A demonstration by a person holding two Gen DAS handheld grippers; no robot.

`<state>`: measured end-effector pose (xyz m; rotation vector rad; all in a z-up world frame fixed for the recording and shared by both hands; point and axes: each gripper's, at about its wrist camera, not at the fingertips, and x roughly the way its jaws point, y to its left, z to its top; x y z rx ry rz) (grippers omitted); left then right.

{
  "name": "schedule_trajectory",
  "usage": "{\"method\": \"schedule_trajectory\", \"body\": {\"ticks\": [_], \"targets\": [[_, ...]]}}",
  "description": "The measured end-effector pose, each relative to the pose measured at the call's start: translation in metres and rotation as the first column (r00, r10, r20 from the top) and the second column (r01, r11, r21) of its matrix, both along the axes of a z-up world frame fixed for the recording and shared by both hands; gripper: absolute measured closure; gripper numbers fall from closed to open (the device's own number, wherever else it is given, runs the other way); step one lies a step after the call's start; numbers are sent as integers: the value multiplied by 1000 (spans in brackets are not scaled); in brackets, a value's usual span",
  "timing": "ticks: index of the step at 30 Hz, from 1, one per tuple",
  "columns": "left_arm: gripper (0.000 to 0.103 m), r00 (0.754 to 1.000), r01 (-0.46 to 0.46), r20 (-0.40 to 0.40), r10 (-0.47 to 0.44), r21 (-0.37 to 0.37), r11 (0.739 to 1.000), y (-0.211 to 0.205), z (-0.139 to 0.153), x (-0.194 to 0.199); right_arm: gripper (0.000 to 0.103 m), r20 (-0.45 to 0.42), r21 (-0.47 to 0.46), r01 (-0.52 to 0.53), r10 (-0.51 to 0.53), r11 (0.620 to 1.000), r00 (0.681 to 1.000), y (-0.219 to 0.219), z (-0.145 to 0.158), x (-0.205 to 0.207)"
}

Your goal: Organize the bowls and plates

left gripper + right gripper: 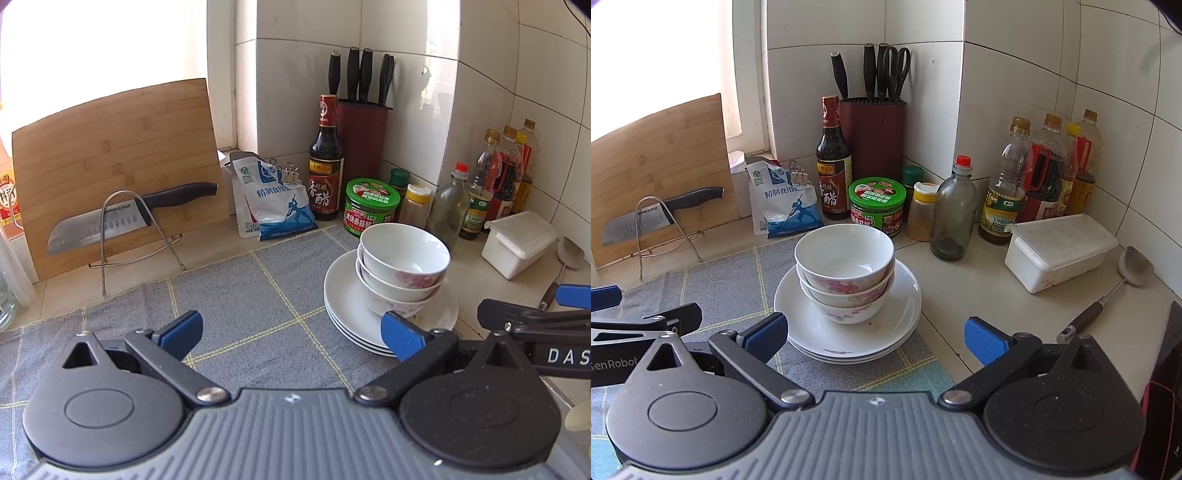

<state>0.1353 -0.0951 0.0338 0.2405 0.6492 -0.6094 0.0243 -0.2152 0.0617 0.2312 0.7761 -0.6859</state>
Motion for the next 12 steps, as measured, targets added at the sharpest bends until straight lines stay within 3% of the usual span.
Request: {"method": "schedule_trajectory", "body": {"ticks": [12], "targets": [[1,1000,2,-10,-2,-8,1000,-1,-1,4,0,-10,-13,0,0,1000,1000,-2,-1,5]]}}
